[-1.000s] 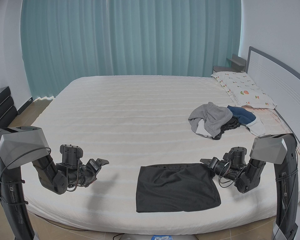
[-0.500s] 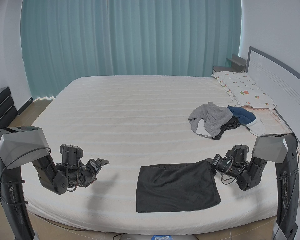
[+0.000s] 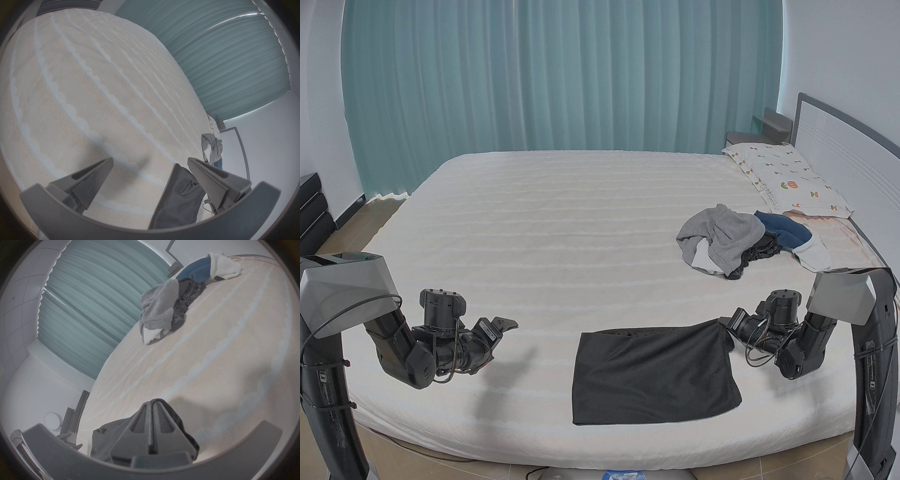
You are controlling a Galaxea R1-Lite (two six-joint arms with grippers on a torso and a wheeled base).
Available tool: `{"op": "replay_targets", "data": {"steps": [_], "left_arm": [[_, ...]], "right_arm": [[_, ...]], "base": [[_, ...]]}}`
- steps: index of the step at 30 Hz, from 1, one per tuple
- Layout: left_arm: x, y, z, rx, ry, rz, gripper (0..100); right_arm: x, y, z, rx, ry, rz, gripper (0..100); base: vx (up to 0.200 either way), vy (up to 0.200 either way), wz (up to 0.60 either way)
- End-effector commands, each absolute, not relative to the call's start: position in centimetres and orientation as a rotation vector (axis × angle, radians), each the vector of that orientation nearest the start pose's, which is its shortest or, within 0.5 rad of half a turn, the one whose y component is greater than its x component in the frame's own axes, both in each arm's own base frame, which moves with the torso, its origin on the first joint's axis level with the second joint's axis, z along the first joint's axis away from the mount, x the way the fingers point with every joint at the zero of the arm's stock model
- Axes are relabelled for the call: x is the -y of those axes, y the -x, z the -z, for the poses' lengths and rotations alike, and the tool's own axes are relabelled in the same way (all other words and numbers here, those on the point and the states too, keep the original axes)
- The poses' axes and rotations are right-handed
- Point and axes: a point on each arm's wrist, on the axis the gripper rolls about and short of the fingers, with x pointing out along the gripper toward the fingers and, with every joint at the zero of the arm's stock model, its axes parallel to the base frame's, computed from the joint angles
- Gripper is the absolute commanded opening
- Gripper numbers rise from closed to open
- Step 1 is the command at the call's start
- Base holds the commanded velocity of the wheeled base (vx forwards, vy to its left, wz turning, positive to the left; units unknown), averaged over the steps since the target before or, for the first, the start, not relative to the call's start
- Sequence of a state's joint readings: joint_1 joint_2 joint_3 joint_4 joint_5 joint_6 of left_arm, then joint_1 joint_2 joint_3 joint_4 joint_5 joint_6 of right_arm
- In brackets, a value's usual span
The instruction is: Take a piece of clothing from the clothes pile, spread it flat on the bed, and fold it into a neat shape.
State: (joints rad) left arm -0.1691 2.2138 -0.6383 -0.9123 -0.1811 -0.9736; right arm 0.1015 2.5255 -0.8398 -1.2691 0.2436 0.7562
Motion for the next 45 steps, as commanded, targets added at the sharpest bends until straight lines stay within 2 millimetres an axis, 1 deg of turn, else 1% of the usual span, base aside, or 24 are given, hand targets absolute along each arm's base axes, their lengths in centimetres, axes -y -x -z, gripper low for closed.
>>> {"op": "replay_targets", "data": {"steps": [1,15,32,33,39,42,43,44,45], "left_arm": [[6.0,-33.0,-0.2,-0.777,0.931,-0.015,100],[6.0,-33.0,-0.2,-0.777,0.931,-0.015,100],[6.1,-32.9,-0.2,-0.778,0.93,-0.014,100],[6.0,-33.0,-0.2,-0.777,0.931,-0.015,100],[6.0,-33.0,-0.2,-0.777,0.931,-0.015,100],[6.0,-33.0,-0.2,-0.777,0.931,-0.015,100],[6.0,-33.0,-0.2,-0.777,0.931,-0.015,100],[6.1,-32.9,-0.2,-0.778,0.93,-0.014,100],[6.0,-33.0,-0.2,-0.777,0.932,-0.016,100]], "right_arm": [[-4.2,-39.1,5.0,-0.532,-0.769,-0.156,0],[-3.6,-38.8,5.2,-0.54,-0.773,-0.135,0],[-3.5,-38.4,5.4,-0.55,-0.763,-0.095,0],[-3.5,-38.4,5.4,-0.546,-0.765,-0.1,100],[-3.6,-38.1,5.1,-0.533,-0.767,-0.111,100],[-3.3,-36.4,4.0,-0.506,-0.773,-0.147,100],[-3.0,-35.2,3.7,-0.512,-0.776,-0.181,100],[-3.0,-34.8,3.6,-0.518,-0.777,-0.195,100],[-2.8,-33.5,3.2,-0.529,-0.78,-0.244,100]], "base": [[0.0,0.0,0.0],[0.0,0.0,0.0],[0.0,0.0,0.0],[0.0,0.0,0.0],[0.0,0.0,0.0],[0.0,0.0,0.0],[0.0,0.0,0.0],[0.0,0.0,0.0],[0.0,0.0,0.0]]}}
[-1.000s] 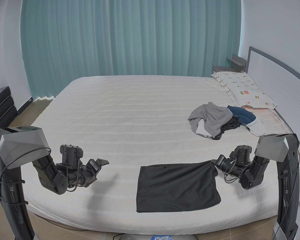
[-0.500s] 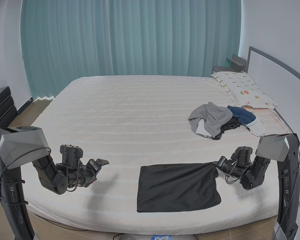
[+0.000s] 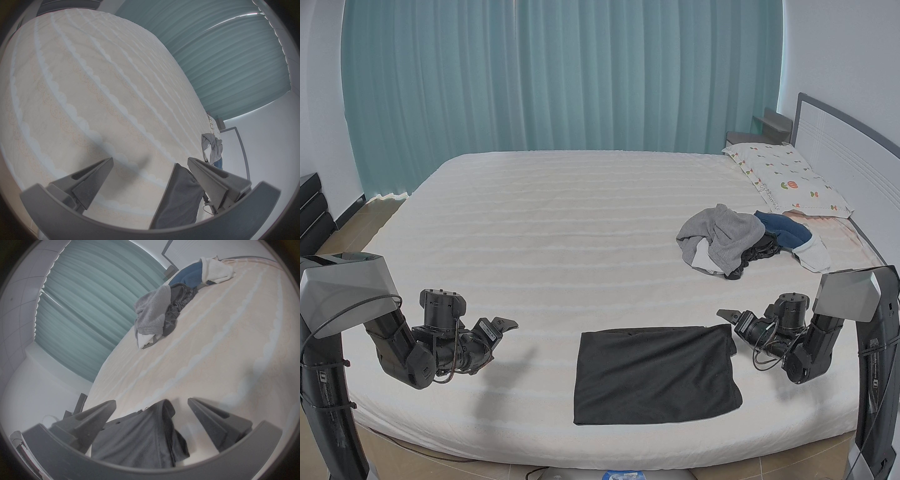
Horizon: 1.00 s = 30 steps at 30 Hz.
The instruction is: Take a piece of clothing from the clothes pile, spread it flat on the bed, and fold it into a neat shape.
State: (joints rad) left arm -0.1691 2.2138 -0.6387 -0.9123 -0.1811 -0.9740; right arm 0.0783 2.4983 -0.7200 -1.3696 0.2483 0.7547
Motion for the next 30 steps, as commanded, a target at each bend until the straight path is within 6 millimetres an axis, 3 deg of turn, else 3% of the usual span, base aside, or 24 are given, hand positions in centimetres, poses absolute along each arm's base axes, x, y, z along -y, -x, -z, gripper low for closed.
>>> {"op": "replay_targets", "data": {"steps": [1,5,9,20,26,27,30], "left_arm": [[6.1,-33.0,-0.2,-0.776,0.932,-0.014,100],[6.0,-33.0,-0.2,-0.774,0.936,-0.016,100],[6.0,-33.0,-0.2,-0.776,0.935,-0.016,100],[6.0,-33.0,-0.2,-0.777,0.932,-0.016,100],[6.1,-32.9,-0.2,-0.778,0.932,-0.015,100],[6.1,-32.9,-0.2,-0.778,0.93,-0.014,100],[6.0,-33.0,-0.2,-0.777,0.932,-0.016,100]], "right_arm": [[-2.5,-32.6,3.0,-0.545,-0.783,-0.264,100],[-2.3,-30.0,2.9,-0.614,-0.723,-0.317,100],[-2.5,-28.6,3.3,-0.668,-0.676,-0.384,100],[-3.3,-26.9,3.4,-0.714,-0.607,-0.418,100],[-4.0,-26.5,4.7,-0.763,-0.574,-0.436,100],[-4.0,-26.5,4.7,-0.766,-0.571,-0.436,0],[-4.0,-26.1,4.8,-0.783,-0.549,-0.439,0]], "base": [[0.0,0.0,0.0],[0.0,0.0,0.0],[-0.2,0.0,0.0],[-0.036,0.0,0.0],[0.0,0.0,0.0],[0.0,0.0,0.0],[0.0,0.0,0.0]]}}
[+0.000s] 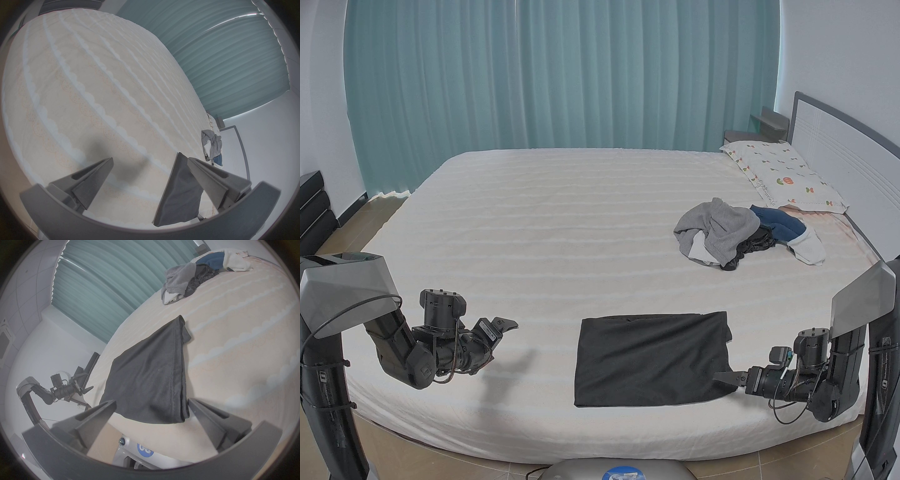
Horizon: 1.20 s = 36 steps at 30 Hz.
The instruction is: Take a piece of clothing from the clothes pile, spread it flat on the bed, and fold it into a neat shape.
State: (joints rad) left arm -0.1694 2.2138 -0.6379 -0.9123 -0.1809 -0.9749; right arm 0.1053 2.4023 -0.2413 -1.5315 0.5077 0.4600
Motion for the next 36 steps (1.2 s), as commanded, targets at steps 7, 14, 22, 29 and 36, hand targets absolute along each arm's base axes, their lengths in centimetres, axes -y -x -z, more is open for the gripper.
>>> {"op": "replay_targets", "data": {"steps": [7,14,22,29,36], "left_arm": [[6.0,-33.0,-0.2,-0.777,0.932,-0.016,100],[6.0,-33.0,-0.2,-0.777,0.932,-0.016,100],[6.0,-33.0,-0.2,-0.777,0.932,-0.016,100],[6.0,-33.0,-0.2,-0.777,0.932,-0.016,100],[6.0,-33.0,-0.2,-0.777,0.932,-0.016,100]], "right_arm": [[-3.2,-25.2,5.1,-0.811,-0.463,-0.443,0],[-2.6,-24.6,5.0,-0.808,-0.395,-0.45,0],[-1.7,-24.7,4.8,-0.783,-0.38,-0.429,0],[-1.7,-24.3,5.0,-0.796,-0.354,-0.439,0],[-1.5,-24.2,5.3,-0.801,-0.331,-0.441,0]], "base": [[0.0,0.0,0.0],[0.0,0.0,0.0],[0.0,0.0,0.0],[0.0,0.0,0.0],[0.0,0.0,0.0]]}}
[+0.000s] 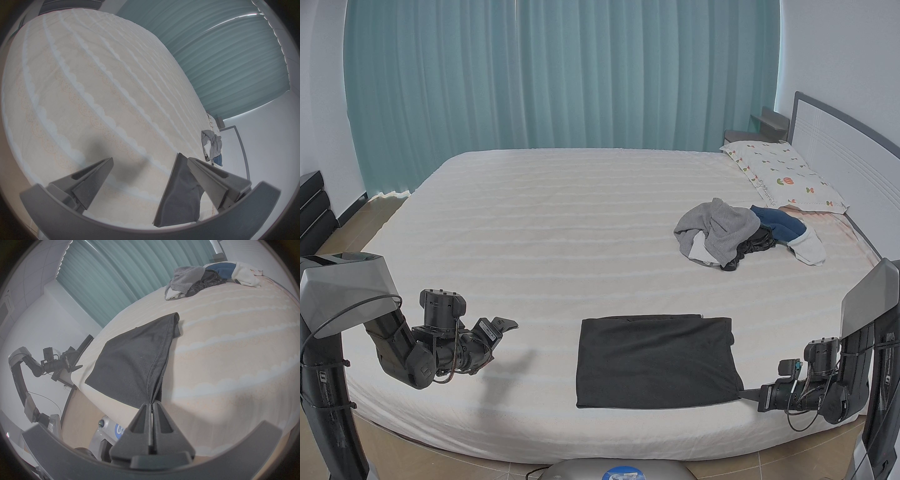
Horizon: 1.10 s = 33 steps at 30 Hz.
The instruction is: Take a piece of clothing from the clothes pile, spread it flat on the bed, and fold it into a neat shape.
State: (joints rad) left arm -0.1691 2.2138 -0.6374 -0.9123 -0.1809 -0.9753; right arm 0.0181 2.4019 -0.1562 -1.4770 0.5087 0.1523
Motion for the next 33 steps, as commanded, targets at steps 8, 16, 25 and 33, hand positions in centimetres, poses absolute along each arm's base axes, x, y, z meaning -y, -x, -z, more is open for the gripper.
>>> {"op": "replay_targets", "data": {"steps": [8,16,25,33], "left_arm": [[6.1,-32.9,-0.2,-0.778,0.932,-0.015,100],[6.0,-33.0,-0.2,-0.776,0.933,-0.015,100],[6.0,-33.0,-0.2,-0.773,0.93,-0.016,100],[6.2,-33.0,-0.2,-0.775,0.929,-0.012,100]], "right_arm": [[-1.2,-24.1,5.7,-0.81,-0.307,-0.441,100],[-0.9,-26.3,4.6,-0.704,-0.364,-0.404,100],[-0.5,-29.0,4.5,-0.653,-0.556,-0.3,100],[0.0,-30.8,4.1,-0.626,-0.748,-0.258,100]], "base": [[0.0,0.0,0.0],[0.0,0.0,0.0],[0.0,0.0,0.0],[0.0,0.0,0.0]]}}
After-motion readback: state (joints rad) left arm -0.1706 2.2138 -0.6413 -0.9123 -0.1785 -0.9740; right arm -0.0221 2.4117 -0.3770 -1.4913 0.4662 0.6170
